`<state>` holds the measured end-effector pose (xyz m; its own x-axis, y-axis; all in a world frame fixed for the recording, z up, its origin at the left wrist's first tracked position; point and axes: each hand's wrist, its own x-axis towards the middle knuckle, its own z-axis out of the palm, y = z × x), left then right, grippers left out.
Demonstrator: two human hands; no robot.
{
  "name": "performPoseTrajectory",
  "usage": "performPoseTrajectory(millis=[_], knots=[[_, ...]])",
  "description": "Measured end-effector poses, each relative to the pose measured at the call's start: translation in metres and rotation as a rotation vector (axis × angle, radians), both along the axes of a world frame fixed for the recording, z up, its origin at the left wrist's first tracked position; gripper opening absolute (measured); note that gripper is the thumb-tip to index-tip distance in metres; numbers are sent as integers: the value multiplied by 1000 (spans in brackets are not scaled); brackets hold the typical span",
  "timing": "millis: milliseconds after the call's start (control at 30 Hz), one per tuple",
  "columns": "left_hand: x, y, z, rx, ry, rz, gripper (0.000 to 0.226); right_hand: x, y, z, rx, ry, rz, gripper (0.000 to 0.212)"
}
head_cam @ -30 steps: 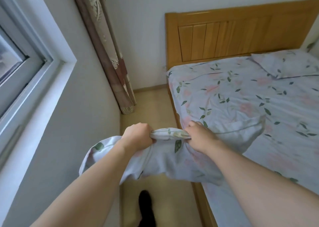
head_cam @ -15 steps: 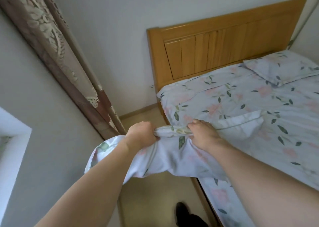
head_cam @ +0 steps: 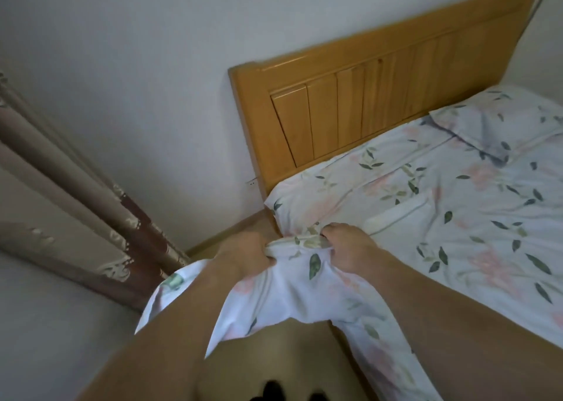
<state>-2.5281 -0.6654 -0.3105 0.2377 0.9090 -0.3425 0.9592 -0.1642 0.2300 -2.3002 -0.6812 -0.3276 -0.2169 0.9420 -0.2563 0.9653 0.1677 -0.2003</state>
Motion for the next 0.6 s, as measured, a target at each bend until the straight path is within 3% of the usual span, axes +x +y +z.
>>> performPoseTrajectory(millis=[167, 500, 600], knots=[[28, 109, -20, -128, -129, -131, 26, 19, 83, -13, -45, -96, -114, 24], [174, 272, -51, -467, -387, -115, 19, 149, 221, -6, -83, -285, -301, 18], [222, 293, -60, -602, -472, -45, 39, 194, 255, -5, -126, -382, -256, 19]])
